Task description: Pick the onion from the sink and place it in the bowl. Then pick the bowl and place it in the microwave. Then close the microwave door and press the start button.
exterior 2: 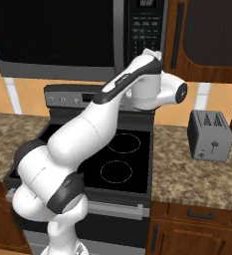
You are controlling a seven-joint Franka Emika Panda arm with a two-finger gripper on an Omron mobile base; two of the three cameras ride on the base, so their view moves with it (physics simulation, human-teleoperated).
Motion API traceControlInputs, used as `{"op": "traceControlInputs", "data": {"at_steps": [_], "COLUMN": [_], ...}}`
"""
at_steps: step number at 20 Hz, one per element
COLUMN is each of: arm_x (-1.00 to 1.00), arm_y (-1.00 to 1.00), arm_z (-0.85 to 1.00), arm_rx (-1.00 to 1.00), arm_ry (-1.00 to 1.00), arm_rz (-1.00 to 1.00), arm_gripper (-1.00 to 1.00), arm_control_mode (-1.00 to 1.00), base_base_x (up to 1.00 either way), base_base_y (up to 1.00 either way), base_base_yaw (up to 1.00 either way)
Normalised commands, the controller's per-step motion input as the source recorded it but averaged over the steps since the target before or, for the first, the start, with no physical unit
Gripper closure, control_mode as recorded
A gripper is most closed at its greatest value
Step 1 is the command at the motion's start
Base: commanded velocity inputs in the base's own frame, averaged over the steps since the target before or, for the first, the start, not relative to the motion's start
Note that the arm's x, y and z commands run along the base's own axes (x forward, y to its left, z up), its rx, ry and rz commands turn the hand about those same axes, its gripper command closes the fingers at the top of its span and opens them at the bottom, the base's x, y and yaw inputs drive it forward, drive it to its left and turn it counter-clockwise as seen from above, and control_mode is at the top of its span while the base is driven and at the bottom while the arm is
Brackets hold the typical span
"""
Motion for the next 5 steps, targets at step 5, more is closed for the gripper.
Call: {"op": "traceControlInputs", "data": {"at_steps": [5], "arm_x": [-0.77], "arm_y": [0.69], "arm_z": [-0.24], "arm_rx": [0.0], "arm_ry": [-0.01], "arm_rz": [0.0], "arm_gripper": [-1.0], "arm_control_mode": [-1.0], "base_base_x": [0.0], "base_base_y": [0.0], "base_base_yaw": [0.0]}}
